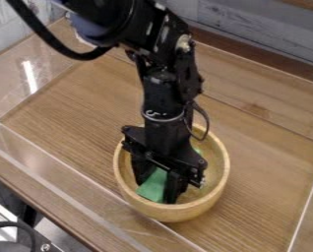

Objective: Remove the green block from inside the brown bowl and put it on the table

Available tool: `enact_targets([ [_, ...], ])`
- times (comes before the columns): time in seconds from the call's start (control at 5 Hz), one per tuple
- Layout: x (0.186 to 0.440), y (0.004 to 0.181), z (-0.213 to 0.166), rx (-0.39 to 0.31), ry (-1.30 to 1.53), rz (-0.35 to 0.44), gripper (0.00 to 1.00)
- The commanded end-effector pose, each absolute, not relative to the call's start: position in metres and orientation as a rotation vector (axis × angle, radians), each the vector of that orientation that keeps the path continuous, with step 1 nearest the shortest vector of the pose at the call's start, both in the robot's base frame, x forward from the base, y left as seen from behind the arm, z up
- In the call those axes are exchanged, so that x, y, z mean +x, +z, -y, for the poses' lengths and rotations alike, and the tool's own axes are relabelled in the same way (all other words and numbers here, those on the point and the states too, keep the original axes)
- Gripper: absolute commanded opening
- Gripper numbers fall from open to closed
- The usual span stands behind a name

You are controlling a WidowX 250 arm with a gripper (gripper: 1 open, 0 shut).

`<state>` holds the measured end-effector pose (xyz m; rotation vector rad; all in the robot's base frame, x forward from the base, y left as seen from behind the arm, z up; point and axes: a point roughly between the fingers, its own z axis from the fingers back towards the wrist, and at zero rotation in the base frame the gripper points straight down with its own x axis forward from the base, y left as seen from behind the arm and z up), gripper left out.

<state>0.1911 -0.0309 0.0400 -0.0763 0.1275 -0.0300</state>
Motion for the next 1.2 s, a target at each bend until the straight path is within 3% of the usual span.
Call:
enact_targets([
  [0.0, 0.199, 0.057, 0.030, -0.087, -0.021, -0.081, 0.00],
  [0.4, 0.200, 0.084, 0.023, -0.100, 0.007, -0.068, 0.00],
  [0.6, 0.202, 0.109, 0.019, -0.115, 0.029, -0.044, 0.00],
  [1.0, 0.224, 0.200, -0.009, -0.115, 0.153, 0.050, 0.00],
])
